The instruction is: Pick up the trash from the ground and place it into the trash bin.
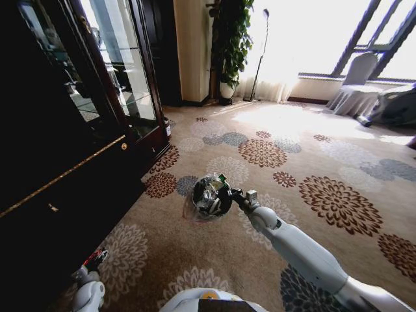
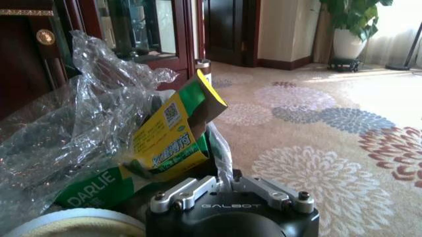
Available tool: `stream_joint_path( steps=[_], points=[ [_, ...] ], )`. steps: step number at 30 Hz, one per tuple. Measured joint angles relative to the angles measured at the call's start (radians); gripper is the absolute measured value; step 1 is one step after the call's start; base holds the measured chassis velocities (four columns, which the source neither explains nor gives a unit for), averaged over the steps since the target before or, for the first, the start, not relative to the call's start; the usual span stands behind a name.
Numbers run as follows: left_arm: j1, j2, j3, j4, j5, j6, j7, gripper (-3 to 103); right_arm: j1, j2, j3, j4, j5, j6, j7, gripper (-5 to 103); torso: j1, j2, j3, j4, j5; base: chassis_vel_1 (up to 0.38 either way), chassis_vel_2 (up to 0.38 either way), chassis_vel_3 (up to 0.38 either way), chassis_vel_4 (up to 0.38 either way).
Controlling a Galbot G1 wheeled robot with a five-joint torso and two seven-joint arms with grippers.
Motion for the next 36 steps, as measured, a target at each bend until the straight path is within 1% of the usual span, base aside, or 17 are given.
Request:
stream_joint_path(
  steps=[1, 3, 4, 6, 8, 9, 11, 13, 18, 21, 23, 24, 27, 28, 31, 33, 36],
  points=[
    [0.0, 0.0, 0.0, 0.0, 0.0, 0.0, 0.0, 100, 0.0, 0.0, 0.0, 0.0, 0.0, 0.0, 0.0, 1, 0.0, 0.0, 0.0, 0.0, 0.0, 0.0, 0.0, 0.0, 0.0],
    [-0.062, 0.008, 0.046, 0.08, 0.057, 0.015, 0.048, 100, 0.0, 0.0, 0.0, 0.0, 0.0, 0.0, 0.0, 1, 0.0, 0.0, 0.0, -0.0001, -0.0008, 0.0, 0.0, 0.0, 0.0],
    [-0.062, 0.008, 0.046, 0.08, 0.057, 0.015, 0.048, 100, 0.0, 0.0, 0.0, 0.0, 0.0, 0.0, 0.0, 1, 0.0, 0.0, 0.0, -0.0001, -0.0008, 0.0, 0.0, 0.0, 0.0],
    [-0.137, 0.018, 0.102, 0.18, 0.129, 0.034, 0.108, 100, 0.0, 0.0, 0.0, 0.0, 0.0, 0.0, 0.0, 1, 0.0, 0.0, 0.0, -0.0007, -0.001, 0.0, 0.0, 0.0, 0.0],
    [-0.189, 0.026, 0.141, 0.248, 0.178, 0.047, 0.149, 100, 0.0, 0.0, 0.0, 0.0, 0.0, 0.0, 0.0, 1, 0.0, 0.0, 0.0, -0.0006, -0.0007, 0.0, 0.0, 0.0, 0.0],
    [-0.189, 0.026, 0.141, 0.248, 0.178, 0.047, 0.149, 100, 0.0, 0.0, 0.0, 0.0, 0.0, 0.0, 0.0, 1, 0.0, 0.0, 0.0, -0.0006, -0.0007, 0.0, 0.0, 0.0, 0.0],
    [-0.218, 0.03, 0.164, 0.286, 0.207, 0.054, 0.173, 100, 0.0, 0.0, 0.0, 0.0, 0.0, 0.0, 0.0, 1, 0.0, 0.0, 0.0, -0.001, -0.0012, 0.0, 0.0, 0.0, 0.0],
    [-0.222, 0.031, 0.167, 0.293, 0.211, 0.056, 0.176, 100, 0.0, 0.0, 0.0, 0.0, 0.0, 0.0, 0.0, 1, 0.0, 0.0, 0.0, -0.0004, -0.0002, 0.0, 0.0, 0.0, 0.0],
    [-0.222, 0.031, 0.166, 0.293, 0.215, 0.058, 0.18, 100, 0.0, 0.0, 0.0, 0.0, 0.0, 0.0, 0.0, 1, 0.0, 0.0, 0.0, -0.0003, -0.0006, 0.0, 0.0, 0.0, 0.0],
    [-0.184, 0.03, 0.106, 0.227, 0.262, 0.094, 0.235, 100, 0.0, 0.0, 0.0, 0.0, 0.0, 0.0, 0.0, 1, 0.0, 0.0, 0.0, -0.0006, -0.0013, 0.0, 0.0, 0.0, 0.0],
    [-0.135, 0.028, 0.032, 0.145, 0.314, 0.135, 0.298, 100, 0.0, 0.0, 0.0, 0.0, 0.0, 0.0, 0.0, 1, 0.0, 0.0, 0.0, -0.0004, 0.0, 0.0, 0.0, 0.0, 0.0],
    [-0.135, 0.028, 0.032, 0.145, 0.314, 0.135, 0.298, 100, 0.0, 0.0, 0.0, 0.0, 0.0, 0.0, 0.0, 1, 0.0, 0.0, 0.0, -0.0004, 0.0, 0.0, 0.0, 0.0, 0.0],
    [-0.062, 0.024, -0.076, 0.026, 0.389, 0.195, 0.389, 100, 0.0, 0.0, 0.0, 0.0, 0.0, 0.0, 0.0, 1, 0.0, 0.0, 0.0, -0.0001, -0.0007, 0.0, 0.0, 0.0, 0.0],
    [-0.062, 0.024, -0.076, 0.026, 0.389, 0.195, 0.389, 100, 0.0, 0.0, 0.0, 0.0, 0.0, 0.0, 0.0, 1, 0.0, 0.0, 0.0, -0.0001, -0.0007, 0.0, 0.0, 0.0, 0.0],
    [-0.048, 0.033, -0.105, 0.04, 0.353, 0.165, 0.371, 100, 0.0, 0.0, 0.0, 0.0, 0.0, 0.0, 0.0, 1, 0.0, 0.0, 0.0, -0.0001, 0.0009, 0.0, 0.0, 0.0, 0.0],
    [-0.063, 0.036, -0.086, 0.091, 0.342, 0.148, 0.36, 100, 0.0, 0.0, 0.0, 0.0, 0.0, 0.0, 0.0, 1, 0.0, 0.0, 0.0, -0.0001, -0.0017, 0.0, 0.0, 0.0, 0.0],
    [-0.085, 0.046, -0.059, 0.152, 0.335, 0.138, 0.348, 100, 0.0, 0.0, 0.0, 0.0, 0.0, 0.0, 0.0, 1, 0.0, 0.0, 0.0, -0.0005, -0.0009, 0.0, 0.0, 0.0, 0.0]
  ],
)
